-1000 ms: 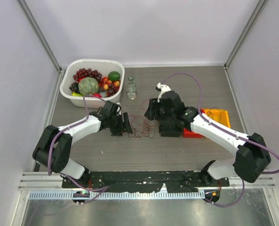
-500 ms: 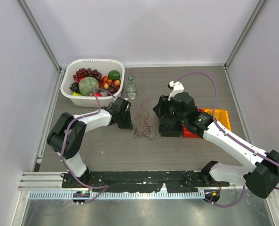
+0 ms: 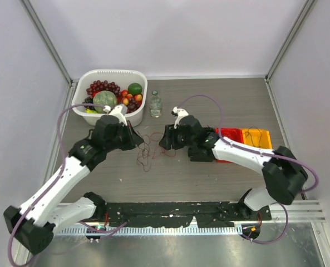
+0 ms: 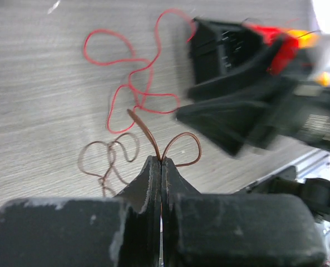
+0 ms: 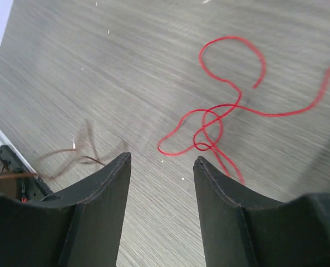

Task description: Untangle the cables

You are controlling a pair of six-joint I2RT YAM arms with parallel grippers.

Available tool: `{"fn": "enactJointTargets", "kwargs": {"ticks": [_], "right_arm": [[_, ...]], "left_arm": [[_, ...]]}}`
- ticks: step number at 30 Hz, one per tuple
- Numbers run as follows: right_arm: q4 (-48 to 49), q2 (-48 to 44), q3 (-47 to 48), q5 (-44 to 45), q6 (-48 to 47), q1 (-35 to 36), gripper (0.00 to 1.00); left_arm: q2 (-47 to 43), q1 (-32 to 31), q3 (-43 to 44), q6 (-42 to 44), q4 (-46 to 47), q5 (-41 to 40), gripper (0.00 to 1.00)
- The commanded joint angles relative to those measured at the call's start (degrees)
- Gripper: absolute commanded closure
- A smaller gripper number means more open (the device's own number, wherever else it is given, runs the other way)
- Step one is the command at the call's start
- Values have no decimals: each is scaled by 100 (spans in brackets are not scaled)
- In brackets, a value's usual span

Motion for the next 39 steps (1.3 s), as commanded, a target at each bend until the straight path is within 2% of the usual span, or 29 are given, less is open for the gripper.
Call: {"fn": "enactJointTargets", "kwargs": {"ticks": [1,6,10,14,17,20,22,24,26,30,33,36,39], "right_arm": [[909,765,375,-340,395,283,46],[1367,1777,814,-481,790,530,46],[947,2323,1043,-15,941,539,46],[648,1815,938,204,329,539,44],[-71,965,956,860,-550,530,35],[-486,94,956,1180,-931,364,27],[-742,-311,1017,989,-1028,118,25],[-821,-689,1079,137,-1229,-76,24],[-655,-971,1079,-951,-1554,220,21],[-198,-1245,1158,-824,-1942,1082,17],[635,-1202,1167,-1104,-1434,1119,17],[1548,-1035,1193,-1823,-758,1136,17],[1911,-868,1237,-1668,-326,1145,17]], "left_arm": [[-887,8,669,305,-757,32,100],[-1459,8,1626,577,-995,277,100],[-1784,8,2497,736,-951,401,100],[-1750,-1,3025,657,-1257,191,100],[-1583,8,3088,604,-1478,225,100],[-1591,-1,2894,543,-1303,339,100],[-1591,-1,2798,490,-1215,366,100],[-1565,-1,2780,455,-1197,374,100],[-1512,-1,2771,402,-1223,401,100],[-1346,8,2876,332,-1416,401,100],[-1301,-1,2841,314,-1435,418,100],[-1319,-1,2718,262,-1382,436,100],[-1319,-1,2595,191,-1355,515,100]]}}
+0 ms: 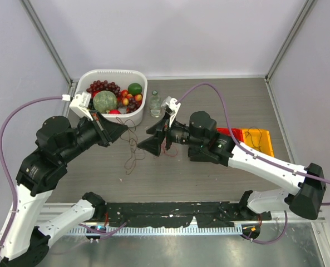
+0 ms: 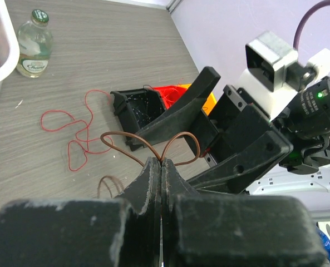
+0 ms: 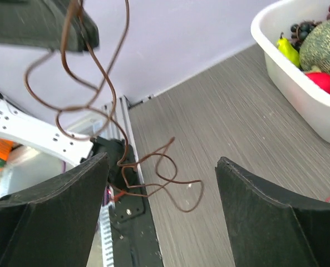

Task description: Untangle the cables

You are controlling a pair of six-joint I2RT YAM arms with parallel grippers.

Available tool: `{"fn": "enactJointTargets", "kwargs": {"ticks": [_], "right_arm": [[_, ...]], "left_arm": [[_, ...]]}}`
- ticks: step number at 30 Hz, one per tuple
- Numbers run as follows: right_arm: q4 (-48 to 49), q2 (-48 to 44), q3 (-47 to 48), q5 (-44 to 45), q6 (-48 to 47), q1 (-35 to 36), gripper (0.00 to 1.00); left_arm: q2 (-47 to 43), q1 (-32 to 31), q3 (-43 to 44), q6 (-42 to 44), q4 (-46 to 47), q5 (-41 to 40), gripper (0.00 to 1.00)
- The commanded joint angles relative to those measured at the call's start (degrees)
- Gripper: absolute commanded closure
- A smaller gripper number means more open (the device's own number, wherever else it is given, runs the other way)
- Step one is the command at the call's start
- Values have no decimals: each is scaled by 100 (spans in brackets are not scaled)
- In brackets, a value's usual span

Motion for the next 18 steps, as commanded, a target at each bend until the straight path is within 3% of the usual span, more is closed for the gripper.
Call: {"fn": "enactJointTargets", "kwargs": {"ticks": [1,7,18], "right_arm": [[1204,208,327,-279,964,-31,17],[1774,639,364,-323,2282,-22,18],[1863,560,-128,-16,2671,-22,21]], "left_arm": [[-8,-1,-161,-130,103,163,100],[-16,8,-293,-183,103,181,100],[10,-1,-302,-174,102,216,100]]}}
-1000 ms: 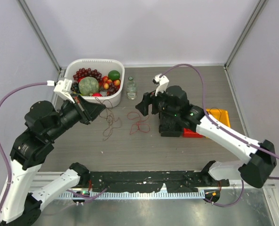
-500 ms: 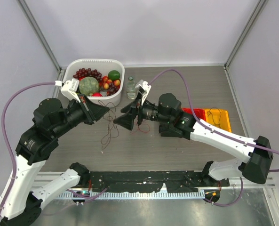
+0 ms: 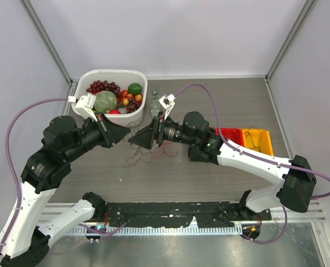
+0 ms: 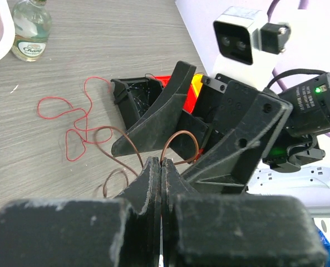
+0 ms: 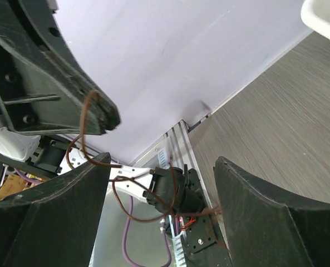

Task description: Untangle the cables

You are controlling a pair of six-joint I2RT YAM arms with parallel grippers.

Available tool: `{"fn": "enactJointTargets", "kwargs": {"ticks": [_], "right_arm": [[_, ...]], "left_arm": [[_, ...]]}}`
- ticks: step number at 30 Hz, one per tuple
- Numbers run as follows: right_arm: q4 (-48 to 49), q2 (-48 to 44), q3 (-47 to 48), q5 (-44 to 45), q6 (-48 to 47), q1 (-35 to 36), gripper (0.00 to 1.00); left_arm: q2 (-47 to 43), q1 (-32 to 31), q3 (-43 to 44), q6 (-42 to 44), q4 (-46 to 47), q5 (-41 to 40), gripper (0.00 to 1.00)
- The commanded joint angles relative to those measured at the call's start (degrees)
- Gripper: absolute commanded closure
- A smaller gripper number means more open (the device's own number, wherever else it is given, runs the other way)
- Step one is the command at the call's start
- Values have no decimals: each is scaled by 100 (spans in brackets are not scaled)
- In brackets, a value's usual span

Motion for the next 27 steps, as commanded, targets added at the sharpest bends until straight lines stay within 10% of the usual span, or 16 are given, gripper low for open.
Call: {"fn": "enactJointTargets", "kwargs": {"ticks": [1,14,24,27], "right_arm": [[313,-100,-113,190,212,2,21],[796,172,-447,-109,238,2,22],[1140,322,-755,-259,599,2,62],[720,121,-755,-31,284,2,56]], "left_arm": [[12,8,-5,-4,109,146,100],[-14,-1,13,22,74,137,100],[-49,8,311,347,-268,-328,100],[-111,-1,417,444,-383,-548,100]]}}
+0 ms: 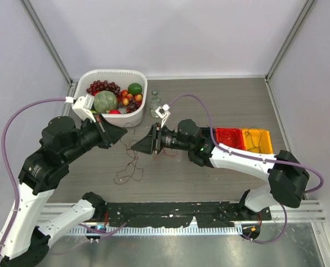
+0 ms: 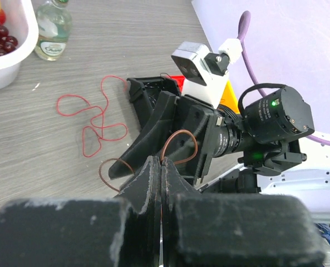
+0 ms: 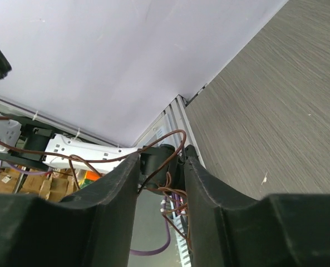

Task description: Untangle the cables

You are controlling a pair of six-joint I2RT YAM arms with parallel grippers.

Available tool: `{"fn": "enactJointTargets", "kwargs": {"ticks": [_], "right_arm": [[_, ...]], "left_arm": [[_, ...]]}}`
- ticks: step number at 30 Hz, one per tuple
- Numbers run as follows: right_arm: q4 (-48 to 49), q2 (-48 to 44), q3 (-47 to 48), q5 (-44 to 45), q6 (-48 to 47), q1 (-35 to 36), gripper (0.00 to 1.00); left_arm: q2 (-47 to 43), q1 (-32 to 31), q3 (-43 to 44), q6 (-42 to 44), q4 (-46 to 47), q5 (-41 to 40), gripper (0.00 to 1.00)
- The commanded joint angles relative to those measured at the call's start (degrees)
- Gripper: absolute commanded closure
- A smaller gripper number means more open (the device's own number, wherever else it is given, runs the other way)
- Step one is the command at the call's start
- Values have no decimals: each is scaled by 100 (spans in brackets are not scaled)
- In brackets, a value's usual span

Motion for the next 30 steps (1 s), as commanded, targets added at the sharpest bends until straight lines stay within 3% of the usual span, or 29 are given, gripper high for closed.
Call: {"fn": "enactJointTargets", "kwargs": {"ticks": [1,3,7,14,24,30], "right_arm": [[-104,-374,14,285,-488,2,42],[-455,-559,-20,417,-813,2,29],[-561,-945,-231,496,-1403,2,16],[-641,-885,-267,699,-1484,-7,15],[-26,-243,-408,48,-1545,292,15],[10,-32,-399,408,-1694,538,17]], "left_arm": [[-137,8,323,267,-136,-408,100],[-172,-1,349,285,-145,-444,100],[-181,-1,411,294,-189,-444,100],[-137,-1,464,276,-171,-409,100],[-146,-1,481,241,-171,-382,100],[-172,-1,473,224,-189,-409,100]]}}
